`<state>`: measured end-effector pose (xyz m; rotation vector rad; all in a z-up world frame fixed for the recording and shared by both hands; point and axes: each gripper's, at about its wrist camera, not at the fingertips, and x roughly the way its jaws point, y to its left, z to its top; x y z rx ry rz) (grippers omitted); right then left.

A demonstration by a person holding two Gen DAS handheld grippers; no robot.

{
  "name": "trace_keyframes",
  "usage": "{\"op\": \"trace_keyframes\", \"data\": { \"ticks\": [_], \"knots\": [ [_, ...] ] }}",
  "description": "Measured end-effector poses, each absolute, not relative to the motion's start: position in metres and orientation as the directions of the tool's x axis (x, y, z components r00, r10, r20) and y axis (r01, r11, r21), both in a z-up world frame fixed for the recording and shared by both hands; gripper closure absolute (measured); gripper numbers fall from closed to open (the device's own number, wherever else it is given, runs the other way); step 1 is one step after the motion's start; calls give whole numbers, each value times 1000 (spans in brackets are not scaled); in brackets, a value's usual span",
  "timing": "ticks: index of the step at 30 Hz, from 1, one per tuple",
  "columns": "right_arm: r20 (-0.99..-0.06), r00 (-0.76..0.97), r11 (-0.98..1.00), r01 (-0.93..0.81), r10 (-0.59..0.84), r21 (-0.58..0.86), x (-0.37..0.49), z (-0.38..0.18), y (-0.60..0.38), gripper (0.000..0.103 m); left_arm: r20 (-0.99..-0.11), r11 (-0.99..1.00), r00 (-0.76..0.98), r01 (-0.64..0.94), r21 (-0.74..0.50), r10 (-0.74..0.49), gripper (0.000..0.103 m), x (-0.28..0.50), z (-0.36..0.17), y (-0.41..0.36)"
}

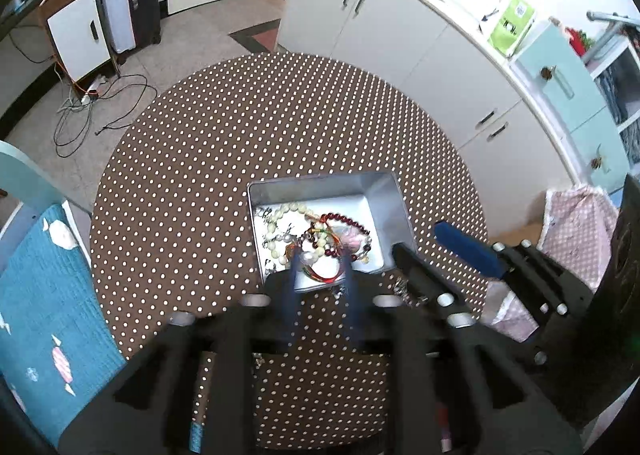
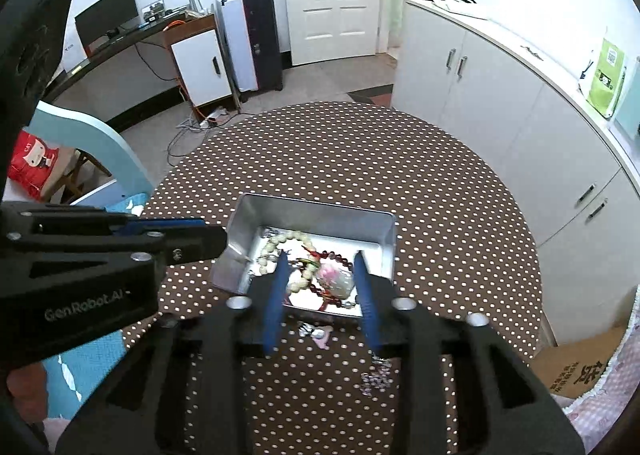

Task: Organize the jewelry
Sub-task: 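Lower both held earrings into the grey box and open both grippers, then grasp the pink bunny pendant with the left gripper while the right grasps the pink heart earring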

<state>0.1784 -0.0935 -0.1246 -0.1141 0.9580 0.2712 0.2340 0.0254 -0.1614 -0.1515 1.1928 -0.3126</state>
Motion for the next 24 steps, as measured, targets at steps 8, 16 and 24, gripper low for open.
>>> {"op": "trace_keyframes", "data": {
  "ticks": [8, 16, 24],
  "knots": [
    [-876, 444, 957, -285, 188, 61, 170, -155, -107, 68, -931, 967, 263, 86, -238, -253, 58, 211, -192, 47],
    [-916, 383, 929, -369, 122, -30, 167, -206, -87, 68, -970, 981, 154, -23, -193, -188, 58, 180, -244, 72],
    [-923, 375, 914, -398, 87, -75, 176, -236, -79, 79, -976, 976, 83, -65, -208, -203, 67, 164, -276, 81]
  ]
}}
